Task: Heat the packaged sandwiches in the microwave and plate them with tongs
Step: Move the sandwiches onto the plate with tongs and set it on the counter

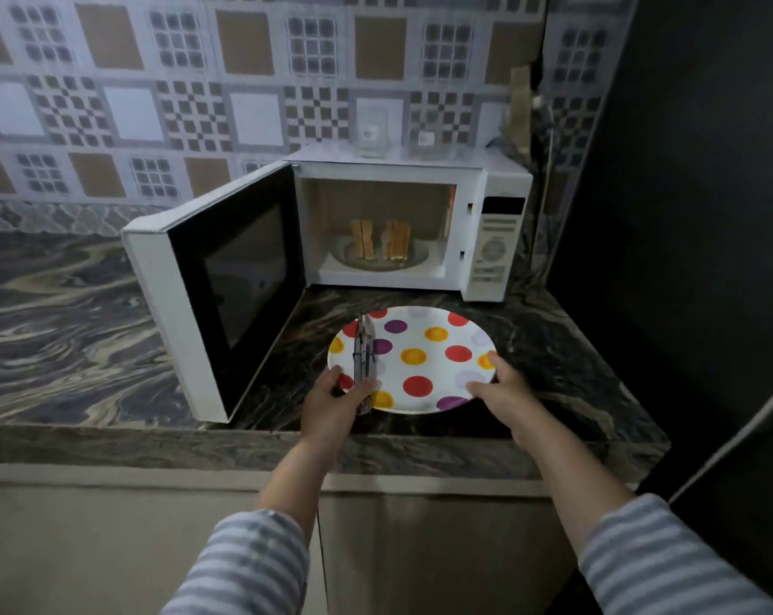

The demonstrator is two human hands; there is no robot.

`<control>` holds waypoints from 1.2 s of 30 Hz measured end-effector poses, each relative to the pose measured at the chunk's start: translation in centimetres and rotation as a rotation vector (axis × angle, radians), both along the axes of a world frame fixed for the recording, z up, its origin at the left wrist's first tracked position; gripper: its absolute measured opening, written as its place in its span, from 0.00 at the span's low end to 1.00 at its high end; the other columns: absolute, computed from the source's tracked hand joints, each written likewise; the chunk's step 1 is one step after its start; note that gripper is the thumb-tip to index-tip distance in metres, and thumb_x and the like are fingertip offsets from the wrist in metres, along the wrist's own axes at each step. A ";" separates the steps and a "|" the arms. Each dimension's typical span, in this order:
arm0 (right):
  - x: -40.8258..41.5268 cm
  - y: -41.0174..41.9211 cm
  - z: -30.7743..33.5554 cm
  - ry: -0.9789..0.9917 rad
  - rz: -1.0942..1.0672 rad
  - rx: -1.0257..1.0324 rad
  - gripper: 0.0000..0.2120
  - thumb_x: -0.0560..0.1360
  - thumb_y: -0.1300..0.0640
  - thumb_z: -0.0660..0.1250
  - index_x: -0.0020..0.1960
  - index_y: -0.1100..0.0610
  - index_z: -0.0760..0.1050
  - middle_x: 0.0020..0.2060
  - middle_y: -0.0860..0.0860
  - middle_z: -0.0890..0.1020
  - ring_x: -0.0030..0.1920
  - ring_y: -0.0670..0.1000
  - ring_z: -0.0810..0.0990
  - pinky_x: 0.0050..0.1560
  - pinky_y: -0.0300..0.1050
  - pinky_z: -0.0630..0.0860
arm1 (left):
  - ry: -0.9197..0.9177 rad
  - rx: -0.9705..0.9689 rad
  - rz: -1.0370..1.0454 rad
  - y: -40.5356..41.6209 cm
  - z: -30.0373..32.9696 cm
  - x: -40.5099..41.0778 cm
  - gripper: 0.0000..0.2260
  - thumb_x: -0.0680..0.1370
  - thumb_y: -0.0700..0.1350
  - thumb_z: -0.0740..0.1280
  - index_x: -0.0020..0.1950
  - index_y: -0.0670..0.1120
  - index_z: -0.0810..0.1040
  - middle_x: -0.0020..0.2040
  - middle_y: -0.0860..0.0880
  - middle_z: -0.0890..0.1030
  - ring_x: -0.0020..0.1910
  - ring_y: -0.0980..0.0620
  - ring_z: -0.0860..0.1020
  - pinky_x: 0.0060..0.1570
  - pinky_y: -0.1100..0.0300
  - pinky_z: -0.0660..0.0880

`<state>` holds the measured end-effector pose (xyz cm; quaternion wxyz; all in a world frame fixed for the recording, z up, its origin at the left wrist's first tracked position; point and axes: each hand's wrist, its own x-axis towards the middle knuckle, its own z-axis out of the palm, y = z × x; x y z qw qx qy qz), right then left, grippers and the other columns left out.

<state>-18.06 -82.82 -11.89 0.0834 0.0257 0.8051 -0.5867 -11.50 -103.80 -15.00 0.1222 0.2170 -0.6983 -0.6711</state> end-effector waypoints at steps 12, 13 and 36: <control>-10.3 -3.0 -0.9 -0.082 0.051 0.170 0.25 0.79 0.60 0.64 0.74 0.55 0.63 0.69 0.56 0.71 0.67 0.56 0.69 0.57 0.41 0.66 | -0.245 -0.445 0.070 -2.1 -1.8 -9.8 0.33 0.72 0.65 0.65 0.72 0.49 0.68 0.74 0.54 0.66 0.77 0.52 0.51 0.69 0.40 0.29; -10.7 -3.1 -1.0 -0.078 0.062 0.192 0.25 0.79 0.60 0.64 0.74 0.54 0.63 0.69 0.56 0.71 0.68 0.56 0.69 0.58 0.41 0.66 | -0.266 -0.465 0.068 -2.2 -2.2 -10.2 0.34 0.72 0.66 0.64 0.73 0.50 0.67 0.74 0.54 0.65 0.77 0.52 0.50 0.67 0.40 0.28; -9.5 -10.3 -2.8 0.295 0.310 0.654 0.26 0.74 0.40 0.64 0.68 0.50 0.69 0.63 0.50 0.75 0.64 0.54 0.72 0.65 0.50 0.69 | -0.140 -1.063 -0.176 -5.1 0.6 -14.3 0.31 0.75 0.33 0.60 0.74 0.56 0.63 0.78 0.54 0.55 0.78 0.52 0.47 0.74 0.41 0.47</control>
